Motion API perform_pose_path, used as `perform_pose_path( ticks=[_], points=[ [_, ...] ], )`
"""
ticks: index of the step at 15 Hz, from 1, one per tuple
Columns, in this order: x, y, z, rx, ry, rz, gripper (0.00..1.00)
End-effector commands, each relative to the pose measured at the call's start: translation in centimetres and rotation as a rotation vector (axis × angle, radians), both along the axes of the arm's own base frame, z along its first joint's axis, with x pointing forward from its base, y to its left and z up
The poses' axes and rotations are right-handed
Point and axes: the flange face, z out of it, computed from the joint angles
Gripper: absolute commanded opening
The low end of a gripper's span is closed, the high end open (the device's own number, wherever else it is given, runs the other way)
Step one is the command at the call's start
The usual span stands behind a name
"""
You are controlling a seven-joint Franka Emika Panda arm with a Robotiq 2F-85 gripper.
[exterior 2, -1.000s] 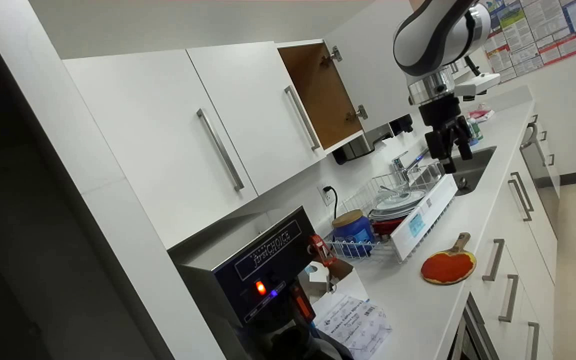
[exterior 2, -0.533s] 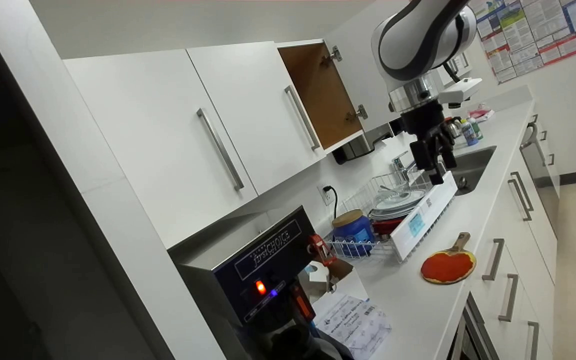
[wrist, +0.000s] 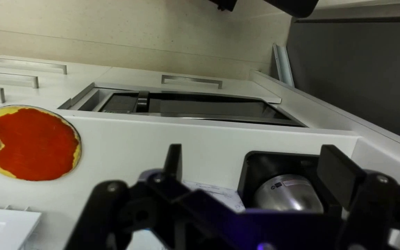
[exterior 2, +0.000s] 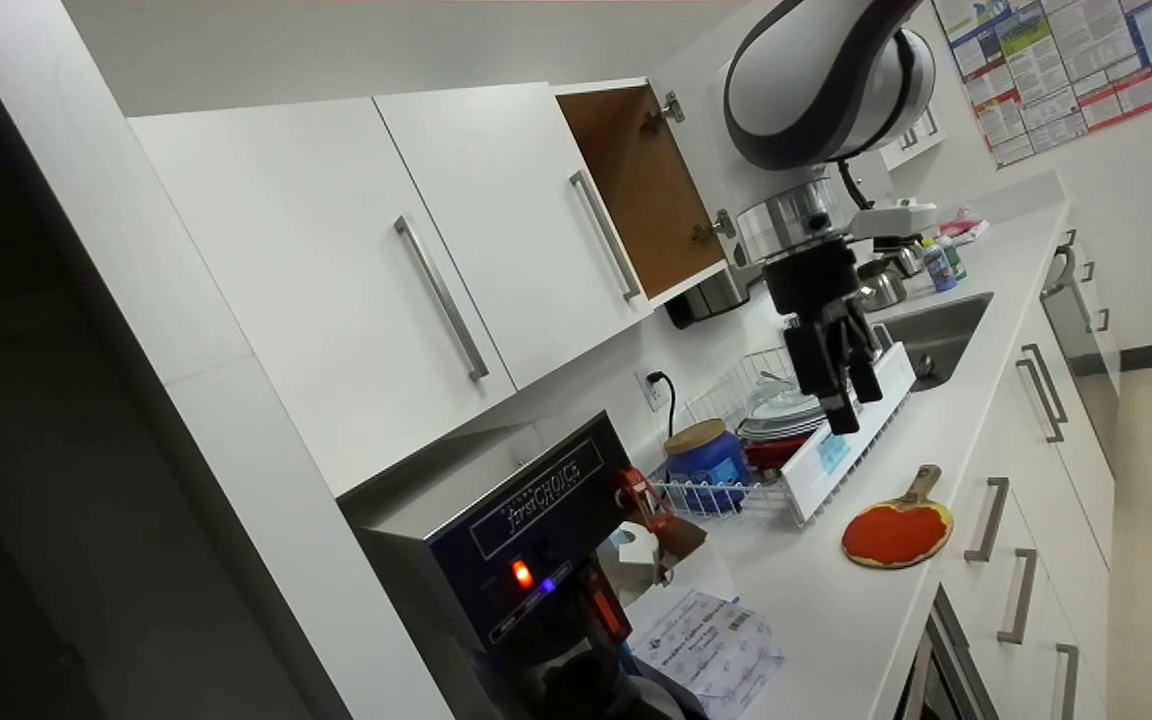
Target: Turn off the switch on the coffee machine
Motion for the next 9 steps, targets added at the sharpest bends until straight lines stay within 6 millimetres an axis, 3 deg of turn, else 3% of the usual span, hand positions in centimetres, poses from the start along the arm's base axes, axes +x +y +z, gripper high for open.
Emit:
perform_pose_path(
  ticks=[1, 4, 9],
  points=[
    [0.0, 0.1, 0.1, 0.001, 0.001, 0.002, 1.0],
    [0.0, 0.3, 0.1, 0.008, -0.011, 0.018, 1.0],
    [-0.9, 4.6, 0.7, 0.048, -0.073, -0.034, 1.0]
  ],
)
